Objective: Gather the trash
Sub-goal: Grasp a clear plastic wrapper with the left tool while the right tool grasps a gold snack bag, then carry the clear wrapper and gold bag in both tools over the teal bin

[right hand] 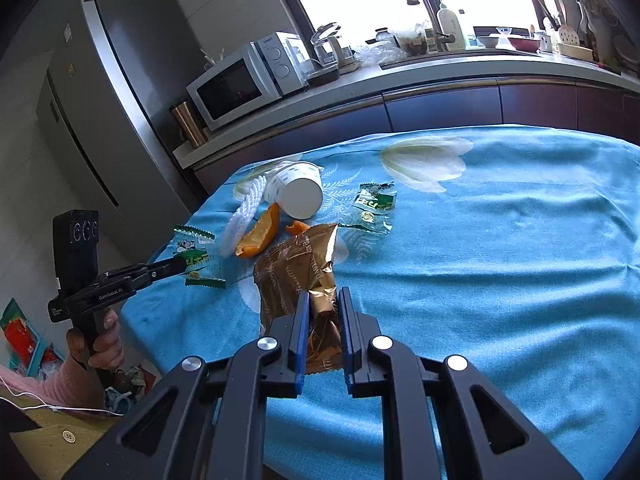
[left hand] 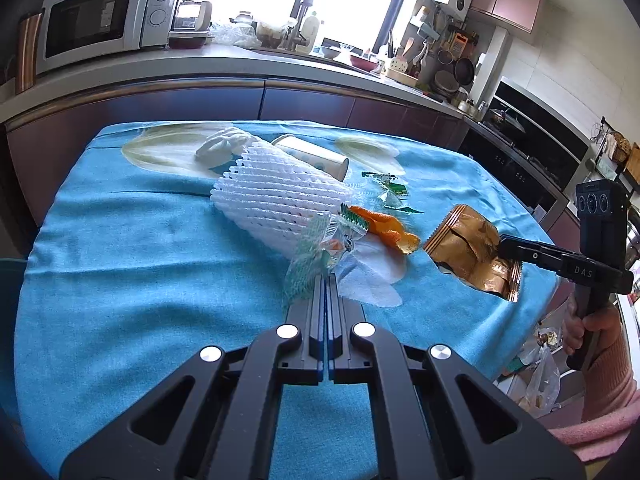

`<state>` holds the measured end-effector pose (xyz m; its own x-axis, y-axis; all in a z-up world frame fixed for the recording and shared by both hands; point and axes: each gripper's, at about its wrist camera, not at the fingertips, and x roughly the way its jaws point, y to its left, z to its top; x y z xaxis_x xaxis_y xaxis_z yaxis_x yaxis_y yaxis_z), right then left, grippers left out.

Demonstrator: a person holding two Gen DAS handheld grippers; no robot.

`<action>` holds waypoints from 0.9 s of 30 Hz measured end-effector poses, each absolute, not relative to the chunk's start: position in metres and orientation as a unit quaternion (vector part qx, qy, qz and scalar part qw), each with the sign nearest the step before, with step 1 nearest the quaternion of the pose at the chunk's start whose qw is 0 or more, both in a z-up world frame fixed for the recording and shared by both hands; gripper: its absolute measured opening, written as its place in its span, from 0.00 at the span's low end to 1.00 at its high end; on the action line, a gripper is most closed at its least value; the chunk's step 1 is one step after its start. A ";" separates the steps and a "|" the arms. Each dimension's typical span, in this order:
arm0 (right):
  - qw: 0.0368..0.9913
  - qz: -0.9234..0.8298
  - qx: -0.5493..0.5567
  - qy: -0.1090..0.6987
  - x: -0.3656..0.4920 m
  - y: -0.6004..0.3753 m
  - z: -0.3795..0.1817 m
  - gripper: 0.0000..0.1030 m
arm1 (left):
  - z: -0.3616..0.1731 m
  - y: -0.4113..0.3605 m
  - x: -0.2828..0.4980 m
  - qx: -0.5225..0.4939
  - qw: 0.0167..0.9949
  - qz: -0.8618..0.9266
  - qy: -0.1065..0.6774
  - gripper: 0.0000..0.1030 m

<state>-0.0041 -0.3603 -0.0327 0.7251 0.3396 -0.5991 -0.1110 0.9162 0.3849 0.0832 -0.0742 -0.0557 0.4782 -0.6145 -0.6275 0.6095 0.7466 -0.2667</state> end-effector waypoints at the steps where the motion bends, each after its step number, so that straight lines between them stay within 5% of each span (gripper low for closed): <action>1: 0.915 0.126 0.163 0.347 -0.004 -0.359 -0.031 0.13 | -0.055 -0.072 0.081 -0.002 0.861 -0.355 0.365 0.01; 27: 0.881 0.291 0.168 0.332 0.068 -0.227 -0.026 0.13 | -0.029 0.031 0.058 -0.021 0.904 -0.256 0.341 0.01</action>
<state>0.0682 -0.2269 -0.0261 0.6105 0.6239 -0.4879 -0.4006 0.7747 0.4893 0.0584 0.0311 -0.0286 0.6358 -0.4780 -0.6060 0.4492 0.8677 -0.2131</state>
